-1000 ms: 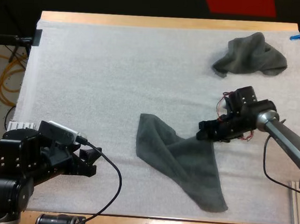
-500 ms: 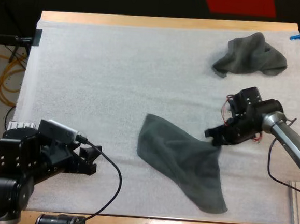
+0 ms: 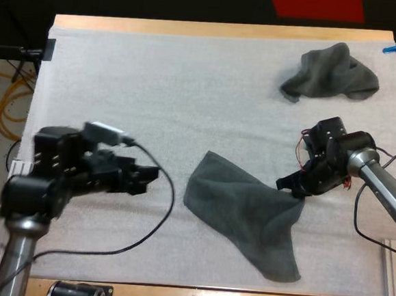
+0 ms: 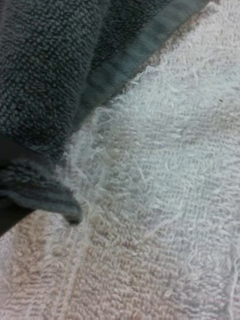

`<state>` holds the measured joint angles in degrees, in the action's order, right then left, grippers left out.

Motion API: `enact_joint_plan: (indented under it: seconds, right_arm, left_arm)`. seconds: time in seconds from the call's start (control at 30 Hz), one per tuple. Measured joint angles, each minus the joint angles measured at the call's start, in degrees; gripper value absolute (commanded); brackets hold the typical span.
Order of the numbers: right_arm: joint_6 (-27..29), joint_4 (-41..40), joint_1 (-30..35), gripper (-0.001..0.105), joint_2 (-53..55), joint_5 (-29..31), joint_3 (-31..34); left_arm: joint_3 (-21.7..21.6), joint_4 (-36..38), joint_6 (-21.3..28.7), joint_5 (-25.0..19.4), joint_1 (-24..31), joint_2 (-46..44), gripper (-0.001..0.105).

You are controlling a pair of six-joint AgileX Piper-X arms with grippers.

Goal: Pick towel from pile fold and stack

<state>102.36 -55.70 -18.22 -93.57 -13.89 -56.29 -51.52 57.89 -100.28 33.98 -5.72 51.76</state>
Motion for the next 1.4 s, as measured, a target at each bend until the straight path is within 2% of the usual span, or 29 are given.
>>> enact_joint_plan:
  seconds: [0.1,0.2,0.4,0.5,0.67,1.03,1.2,1.4]
  right_arm:
    - [0.0,0.0,0.0,0.000,0.0,0.0,0.0]
    - [0.0,0.0,0.0,0.000,0.0,0.0,0.0]
    - [0.0,0.0,0.0,0.000,0.0,0.0,0.0]
    - [0.0,0.0,0.0,0.000,0.0,0.0,0.0]
    - [0.0,0.0,0.0,0.000,0.0,0.0,0.0]
    - [0.0,0.0,0.0,0.000,0.0,0.0,0.0]
    - [0.0,0.0,0.0,0.000,0.0,0.0,0.0]
    - [0.1,0.0,0.0,0.000,0.0,0.0,0.0]
  left_arm:
    - [0.0,-4.0,0.0,-5.5,-5.4,3.6,0.059]
    - [-0.9,-6.9,0.0,-9.0,-9.6,8.0,0.059]
    - [-5.1,-9.7,0.0,-9.6,-14.3,17.0,0.059]
    - [-7.7,-10.2,0.0,-11.7,-15.6,21.5,0.059]
    - [-12.6,-10.4,1.9,-13.1,-16.3,28.7,0.059]
    - [-21.5,-10.5,2.6,-15.2,-16.3,43.5,0.059]
    - [-24.0,-10.5,2.6,-15.7,-16.3,49.4,0.059]
    - [-24.7,-10.3,2.6,-15.7,-16.3,54.7,0.059]
